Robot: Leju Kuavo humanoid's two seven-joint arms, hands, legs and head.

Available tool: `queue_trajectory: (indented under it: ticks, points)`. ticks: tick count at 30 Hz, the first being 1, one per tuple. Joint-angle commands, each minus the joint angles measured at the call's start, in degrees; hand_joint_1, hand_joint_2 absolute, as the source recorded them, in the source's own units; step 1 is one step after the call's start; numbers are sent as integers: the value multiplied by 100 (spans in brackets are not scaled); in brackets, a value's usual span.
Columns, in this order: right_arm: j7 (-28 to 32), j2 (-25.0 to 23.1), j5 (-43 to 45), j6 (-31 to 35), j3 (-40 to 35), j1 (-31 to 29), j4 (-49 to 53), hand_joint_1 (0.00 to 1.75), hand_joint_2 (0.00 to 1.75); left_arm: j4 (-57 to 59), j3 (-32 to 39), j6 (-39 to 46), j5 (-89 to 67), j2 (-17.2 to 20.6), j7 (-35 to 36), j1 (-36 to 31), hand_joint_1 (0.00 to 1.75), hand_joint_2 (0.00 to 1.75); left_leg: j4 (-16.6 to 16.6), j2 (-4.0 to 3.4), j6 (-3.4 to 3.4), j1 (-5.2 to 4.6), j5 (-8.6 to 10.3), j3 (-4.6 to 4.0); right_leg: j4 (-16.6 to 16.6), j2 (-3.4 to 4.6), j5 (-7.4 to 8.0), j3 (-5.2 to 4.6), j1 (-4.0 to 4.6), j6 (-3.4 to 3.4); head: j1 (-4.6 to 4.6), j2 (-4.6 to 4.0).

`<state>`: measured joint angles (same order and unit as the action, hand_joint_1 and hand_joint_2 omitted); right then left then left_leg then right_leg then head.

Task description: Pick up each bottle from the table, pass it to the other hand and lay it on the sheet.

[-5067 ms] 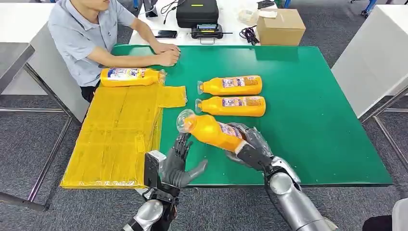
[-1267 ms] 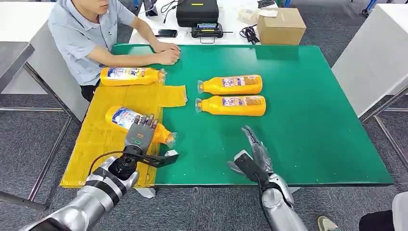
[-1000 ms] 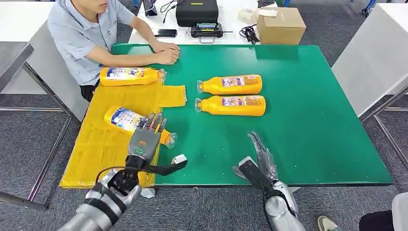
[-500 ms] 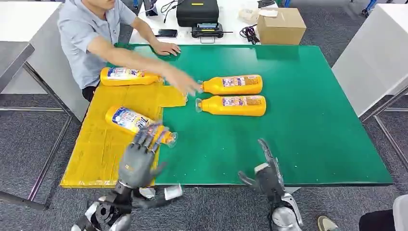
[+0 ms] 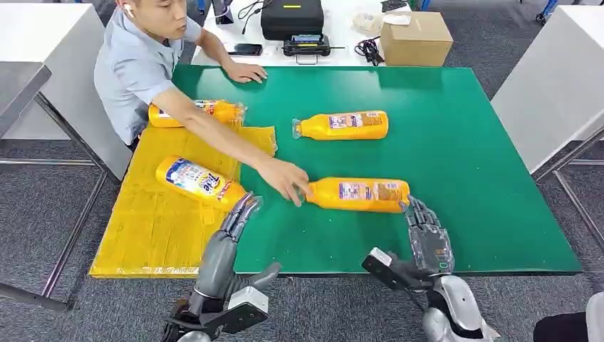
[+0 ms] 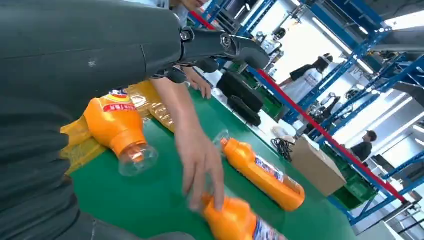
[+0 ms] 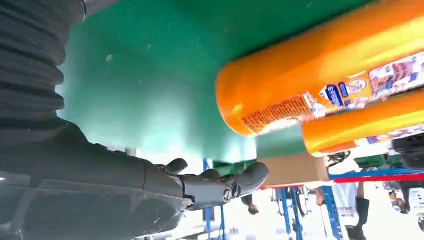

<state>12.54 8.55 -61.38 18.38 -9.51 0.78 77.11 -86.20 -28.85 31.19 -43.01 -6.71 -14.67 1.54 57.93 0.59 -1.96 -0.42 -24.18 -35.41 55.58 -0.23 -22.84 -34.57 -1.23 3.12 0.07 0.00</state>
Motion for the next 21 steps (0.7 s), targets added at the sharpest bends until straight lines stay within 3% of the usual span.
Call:
queue_trajectory:
  ticks: [1,11,21]
  points:
    - [-366,335,-346,-245,-685,-491,-320,0,175,248,185,58,-85,-195,-2,-82,0,175,-2,-15,10,5,-9,19,-4,13,-3,15,6,-11,0,0]
    - [-542,413,-154,-537,-870,-917,-738,0,175,455,92,170,-227,-217,-5,-216,0,175,-4,-16,11,7,-10,29,-7,14,-5,26,8,-13,0,0]
    - [-594,554,143,-903,-1163,-2132,-2242,0,175,824,-137,220,14,-185,-109,-527,0,175,-4,-11,4,2,0,18,-5,10,1,14,3,-6,0,0]
